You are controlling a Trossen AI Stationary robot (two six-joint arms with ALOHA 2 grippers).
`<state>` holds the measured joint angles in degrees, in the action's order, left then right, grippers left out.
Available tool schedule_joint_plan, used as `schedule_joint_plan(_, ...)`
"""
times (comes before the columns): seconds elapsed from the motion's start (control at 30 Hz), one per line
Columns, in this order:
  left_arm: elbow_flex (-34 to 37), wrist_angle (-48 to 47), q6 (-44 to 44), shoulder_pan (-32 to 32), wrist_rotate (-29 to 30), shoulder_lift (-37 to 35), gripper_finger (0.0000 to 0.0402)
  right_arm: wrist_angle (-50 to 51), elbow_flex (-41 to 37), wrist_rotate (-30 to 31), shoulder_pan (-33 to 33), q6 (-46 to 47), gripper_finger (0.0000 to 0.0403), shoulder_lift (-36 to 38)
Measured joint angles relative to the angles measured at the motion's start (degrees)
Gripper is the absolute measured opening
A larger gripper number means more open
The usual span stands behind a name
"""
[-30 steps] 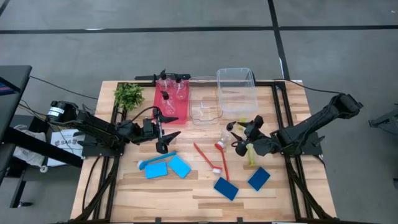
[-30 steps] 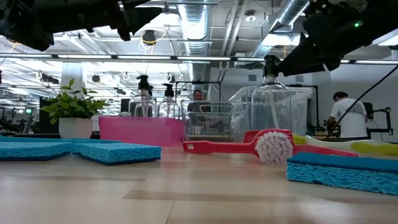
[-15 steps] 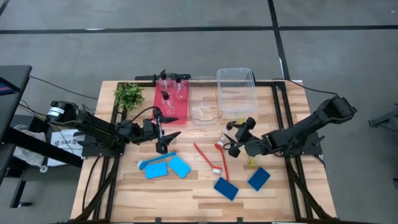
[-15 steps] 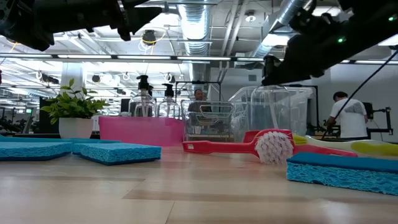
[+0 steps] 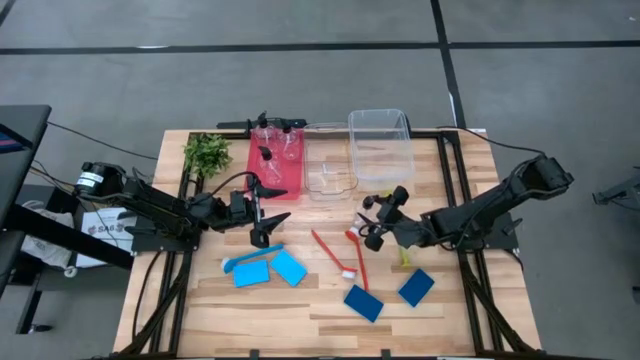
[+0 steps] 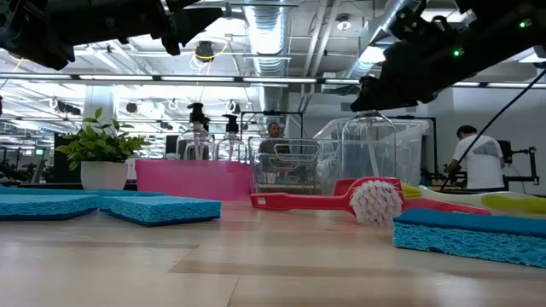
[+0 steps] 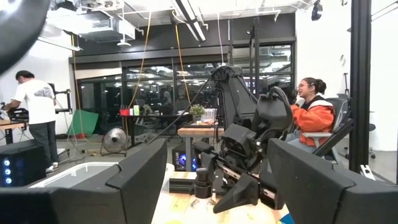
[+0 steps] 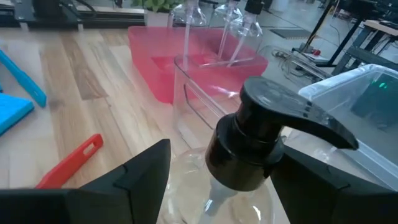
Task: Pick & Place Kitchen Sink Supplies
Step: Put the transparent soap dispenser into the red bin
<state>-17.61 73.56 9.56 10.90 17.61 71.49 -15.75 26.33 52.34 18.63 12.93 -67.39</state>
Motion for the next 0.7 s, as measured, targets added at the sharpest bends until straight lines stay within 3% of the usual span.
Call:
schedule_joint_plan(0.3,0.00,0.00,0.00,0.00,0.11,0.00,0.0280,-0.80,0.00,0.17,0.11,0.00,0.0239,0.02)
schedule_joint_plan(0.7,0.00,0.00,0.00,0.00,0.10,0.01,0.0280,-1.11,0.00,0.19,0.11,-0.02,0.0166,0.02)
